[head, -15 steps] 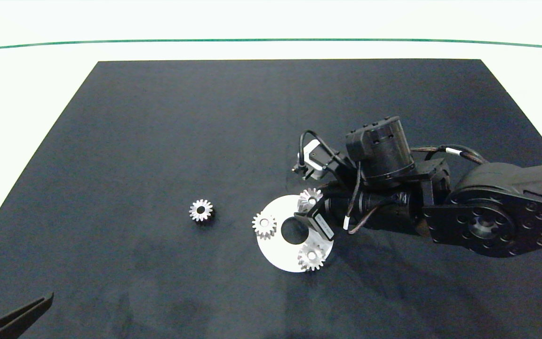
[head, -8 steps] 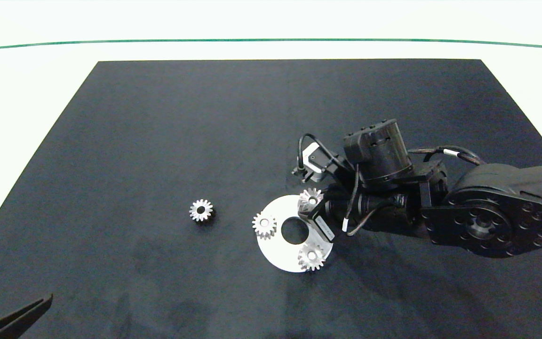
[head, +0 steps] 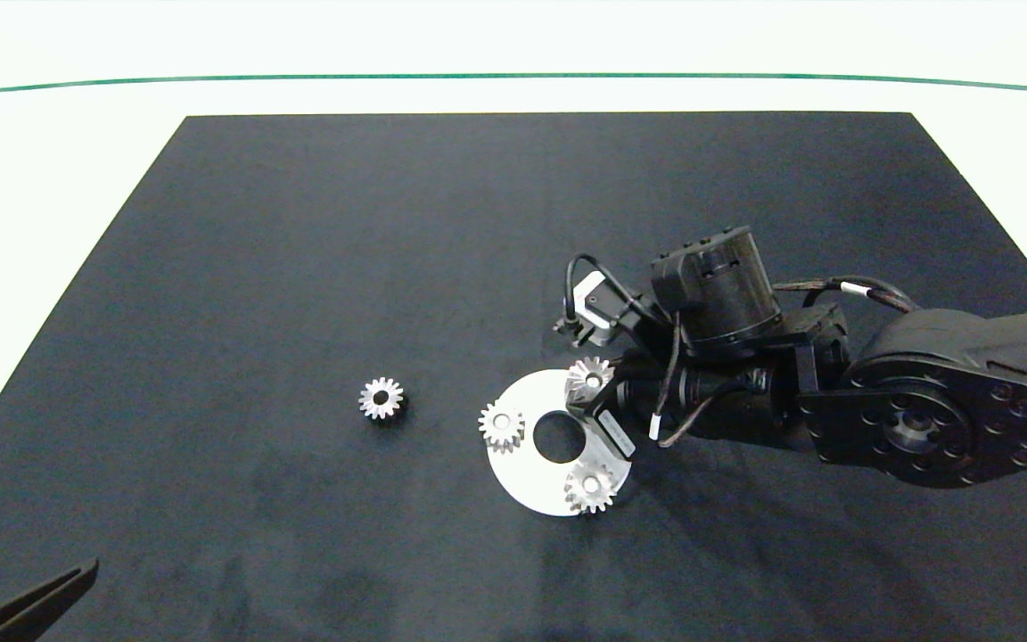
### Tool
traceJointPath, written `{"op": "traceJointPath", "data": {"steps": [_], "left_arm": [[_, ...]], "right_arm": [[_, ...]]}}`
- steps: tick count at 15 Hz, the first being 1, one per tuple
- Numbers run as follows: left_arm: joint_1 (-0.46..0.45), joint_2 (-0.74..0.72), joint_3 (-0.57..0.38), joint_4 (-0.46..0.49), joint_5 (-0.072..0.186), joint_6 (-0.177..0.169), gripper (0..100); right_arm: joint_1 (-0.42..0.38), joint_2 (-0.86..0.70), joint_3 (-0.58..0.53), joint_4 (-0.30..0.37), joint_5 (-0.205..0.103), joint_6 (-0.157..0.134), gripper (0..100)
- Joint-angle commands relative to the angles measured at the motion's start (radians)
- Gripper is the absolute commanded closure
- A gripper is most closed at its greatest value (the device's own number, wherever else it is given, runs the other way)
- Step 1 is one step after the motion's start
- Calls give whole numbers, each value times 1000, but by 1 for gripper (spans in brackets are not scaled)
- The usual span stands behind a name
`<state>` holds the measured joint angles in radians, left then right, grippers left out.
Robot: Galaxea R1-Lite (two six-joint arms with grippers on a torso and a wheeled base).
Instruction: Remove an incorrectly installed larger gear and replace it with the correct smaller gear
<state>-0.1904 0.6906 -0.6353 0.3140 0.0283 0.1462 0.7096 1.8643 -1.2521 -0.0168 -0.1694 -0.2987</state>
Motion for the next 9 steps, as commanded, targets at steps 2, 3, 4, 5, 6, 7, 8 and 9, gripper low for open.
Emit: {"op": "traceJointPath", "data": {"steps": [2, 3, 4, 5, 6, 7, 8, 9], "left_arm": [[0, 0, 0, 2, 1, 1, 0], [0, 1, 0, 2, 1, 1, 0], [0, 1, -1, 2, 1, 0, 0], [0, 1, 0, 2, 1, 1, 0], [0, 3, 0, 2, 1, 1, 0], [0, 3, 3, 2, 1, 1, 0], [0, 3, 8, 2, 1, 0, 0], [0, 3, 13, 2, 2, 0, 0]], "right_arm": [[2, -4, 3, 0, 1, -2, 72], [2, -5, 7, 0, 1, -2, 72], [2, -7, 7, 0, 1, -2, 72], [2, -10, 8, 1, 1, -2, 72], [2, -16, 5, 0, 2, -2, 72], [4, -20, 3, 0, 2, -2, 72], [4, -28, 3, 1, 2, -2, 72], [10, -37, 3, 3, 8, -2, 72]]}}
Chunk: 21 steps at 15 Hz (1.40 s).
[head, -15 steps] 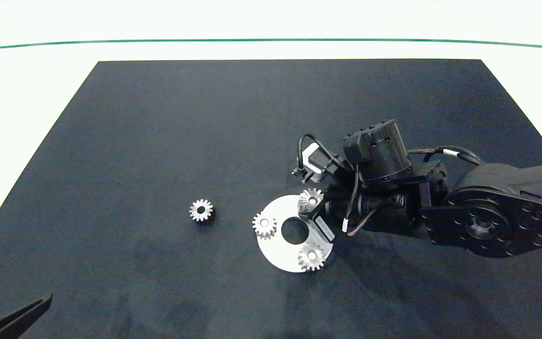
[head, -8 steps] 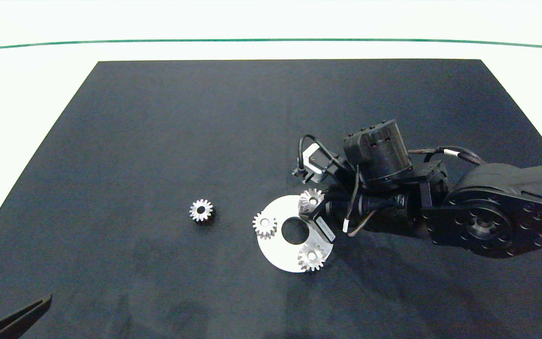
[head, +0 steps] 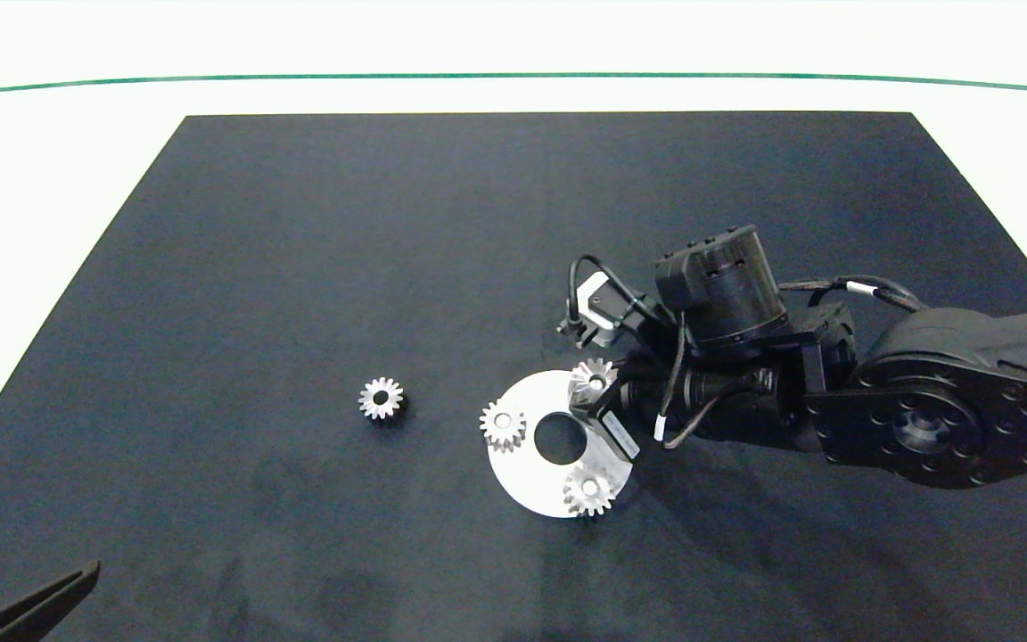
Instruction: Remove an incorrectly installed larger gear and replace it with the correct smaller gear
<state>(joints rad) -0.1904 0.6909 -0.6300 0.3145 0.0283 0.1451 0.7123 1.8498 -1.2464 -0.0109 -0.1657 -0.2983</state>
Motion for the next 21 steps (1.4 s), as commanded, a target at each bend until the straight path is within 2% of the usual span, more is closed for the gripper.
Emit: {"op": "traceJointPath", "data": {"steps": [1, 8, 11, 15, 18, 21], "left_arm": [[0, 3, 9, 2, 1, 1, 0], [5, 1, 10, 2, 2, 1, 0], [8, -1, 13, 2, 2, 1, 0], [5, -8, 15, 3, 4, 1, 0], [3, -8, 15, 3, 4, 1, 0], [3, 4, 13, 3, 4, 1, 0]], "right_arm": [[13, -30, -2, -1, 5, -2, 72], [29, -112, 4, 22, 8, -2, 72], [7, -159, 28, 22, 2, -1, 72], [-149, -196, 41, 20, 0, 1, 72], [-261, -219, 96, 20, 9, 2, 72], [-349, -230, 159, 19, 49, 2, 72]]}}
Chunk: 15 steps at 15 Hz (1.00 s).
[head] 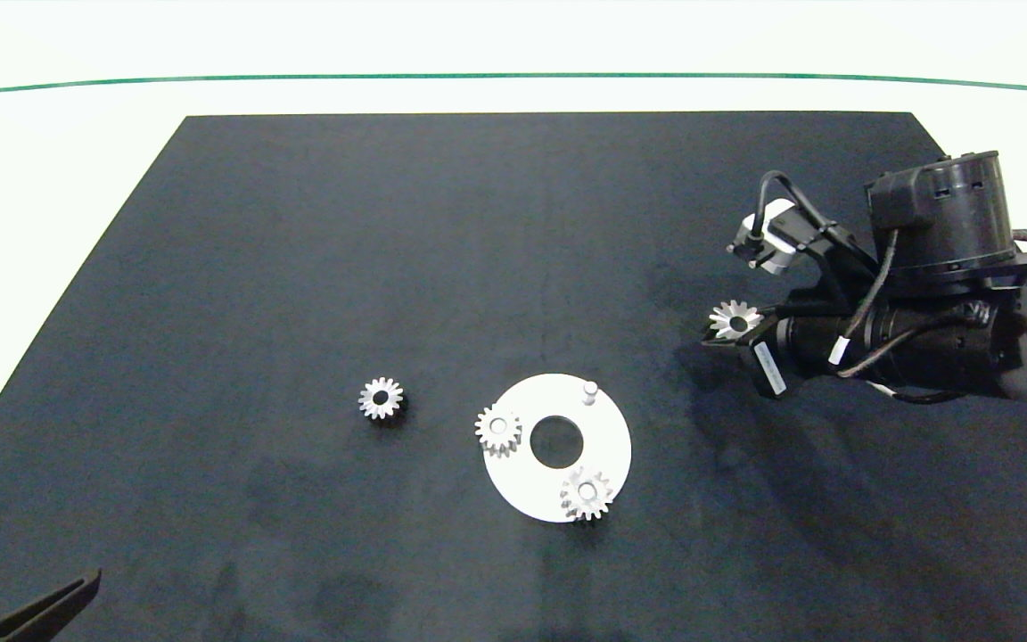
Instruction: Remove an incorrectly installed larger gear and replace it with the correct smaller gear
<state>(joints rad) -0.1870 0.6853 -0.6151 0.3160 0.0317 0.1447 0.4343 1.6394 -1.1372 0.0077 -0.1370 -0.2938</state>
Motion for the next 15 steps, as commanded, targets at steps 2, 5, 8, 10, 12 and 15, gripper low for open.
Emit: {"op": "traceJointPath", "data": {"steps": [2, 5, 8, 10, 12, 15], "left_arm": [[0, 26, -5, 0, 1, 1, 0], [-2, 80, -20, -9, 2, 4, 0], [-3, 135, -28, -38, 2, 7, 0], [-3, 194, -28, -101, 2, 15, 0], [-5, 240, -28, -141, 2, 27, 0], [-66, 269, -29, -146, 7, 27, 0]], "right_arm": [[-104, -18, 62, 0, 31, 1, 72], [-127, -13, 79, 0, 48, 24, 72], [-134, -21, 113, 0, 80, 25, 72], [-141, -21, 120, -2, 82, 27, 72], [-147, -24, 119, 0, 82, 32, 0], [-149, -56, 146, 0, 80, 35, 0]]}}
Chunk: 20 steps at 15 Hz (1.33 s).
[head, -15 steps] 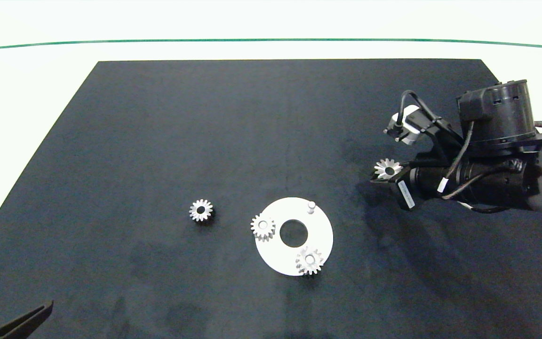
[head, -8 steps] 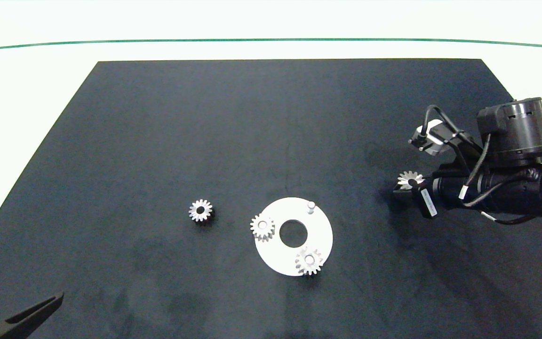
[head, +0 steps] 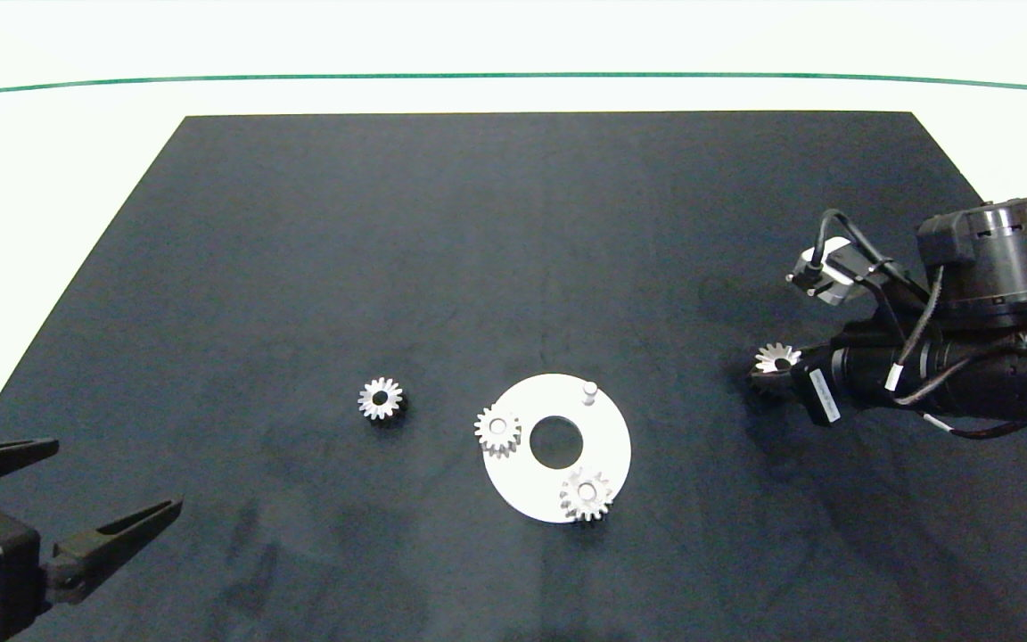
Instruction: Remove an incorrectly installed larger gear and replace it with the correct smaller gear
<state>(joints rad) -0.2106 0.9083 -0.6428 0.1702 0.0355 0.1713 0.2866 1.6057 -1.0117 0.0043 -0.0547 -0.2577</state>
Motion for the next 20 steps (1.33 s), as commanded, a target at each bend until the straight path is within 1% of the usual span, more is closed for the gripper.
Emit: {"op": "traceJointPath", "data": {"steps": [1, 4, 5, 7, 9, 11, 13, 14, 17, 18, 20], "left_arm": [[-61, 64, -3, 0, 3, 1, 0], [-115, 123, -18, 0, 6, 1, 0], [-136, 142, -21, 0, 7, 1, 0], [-173, 172, -25, -6, 7, -1, 0], [-228, 239, -38, -87, 15, -4, 0], [-273, 310, -52, -158, 63, -4, 0], [-303, 374, -69, -187, 95, -3, 0], [-311, 406, -77, -201, 106, -1, 0], [-326, 475, -101, -255, 132, 1, 0], [-328, 494, -110, -258, 147, 2, 0], [-328, 524, -132, -261, 153, 1, 0]], "right_arm": [[-1, -46, 39, 3, -5, -2, 0], [-15, -112, 84, 5, -11, 24, 0], [-40, -133, 88, 5, -11, 24, 0], [-60, -173, 101, 6, -11, 24, 0], [-81, -244, 137, 6, -13, 28, 0], [-112, -274, 154, 6, -8, 28, 0], [-141, -293, 157, 6, -2, 34, 0], [-147, -305, 162, 6, -2, 38, 0], [-147, -354, 197, 6, 3, 40, 0], [-149, -362, 206, 6, 7, 40, 0], [-149, -362, 206, 6, 9, 40, 0]]}}
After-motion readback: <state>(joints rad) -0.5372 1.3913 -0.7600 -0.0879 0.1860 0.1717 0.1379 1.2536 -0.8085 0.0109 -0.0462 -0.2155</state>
